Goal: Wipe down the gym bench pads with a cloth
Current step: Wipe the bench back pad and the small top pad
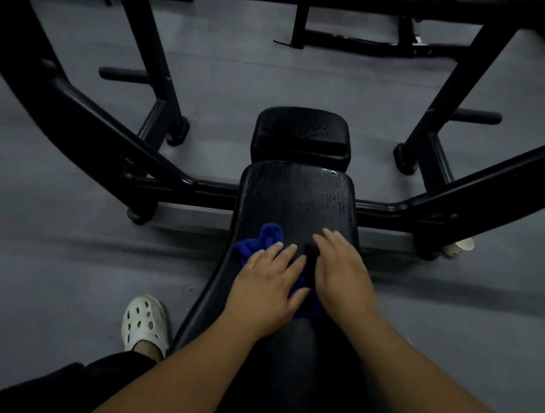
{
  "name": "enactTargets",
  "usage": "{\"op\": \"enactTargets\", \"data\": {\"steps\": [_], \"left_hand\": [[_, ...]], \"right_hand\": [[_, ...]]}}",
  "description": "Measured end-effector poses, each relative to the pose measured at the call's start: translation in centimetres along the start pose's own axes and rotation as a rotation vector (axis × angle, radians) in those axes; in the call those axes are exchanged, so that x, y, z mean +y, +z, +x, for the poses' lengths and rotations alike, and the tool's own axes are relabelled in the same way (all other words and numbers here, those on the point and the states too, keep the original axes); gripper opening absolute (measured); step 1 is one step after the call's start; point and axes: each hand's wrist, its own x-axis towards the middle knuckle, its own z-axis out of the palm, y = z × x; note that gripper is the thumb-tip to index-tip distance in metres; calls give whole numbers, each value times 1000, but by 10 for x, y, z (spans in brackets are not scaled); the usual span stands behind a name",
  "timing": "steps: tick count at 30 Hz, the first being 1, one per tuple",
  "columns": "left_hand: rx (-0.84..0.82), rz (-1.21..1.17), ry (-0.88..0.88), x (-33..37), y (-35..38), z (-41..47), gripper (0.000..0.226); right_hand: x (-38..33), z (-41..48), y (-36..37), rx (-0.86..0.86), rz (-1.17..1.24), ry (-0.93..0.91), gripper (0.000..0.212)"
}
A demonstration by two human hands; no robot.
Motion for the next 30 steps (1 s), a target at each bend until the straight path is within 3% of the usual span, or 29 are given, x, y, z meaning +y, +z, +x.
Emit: {"op": "enactTargets", "data": {"steps": [3,10,12,14,16,18,21,22,24,26,27,30], "left_hand": [[18,43,-101,-28,2,-2,65],[28,89,-312,-33,-6,89,64],[18,72,-236,-13,-3,104,61],[7,59,50,-9,3,91,62],[-32,4,207,-38,0,75,68],[-17,89,105,-69,-9,83,75],[-37,111,-249,-53,-12,115,76],[-28,70,-265,-36,-9,117,75],[-1,18,-75,-17,-1,101,73],[-29,39,142,-38,3,83,69],[-22,75,165,-55,0,82,68],[8,115,-112,-60,-9,110,69]], "right_hand": [[15,-13,17,-21,-211,-73,56],[16,-11,24,40,-201,-78,56],[18,-11,24,44,-186,-84,55],[19,-12,24,51,-171,-84,54],[19,-12,24,61,-155,-97,53],[18,-12,23,69,-136,-87,53],[19,-11,25,80,-133,-95,53],[19,-12,24,77,-129,-93,53],[20,-12,24,89,-119,-103,52],[19,-11,24,98,-117,-105,50],[19,-11,24,97,-111,-101,50],[19,-9,25,102,-117,-103,52]]}}
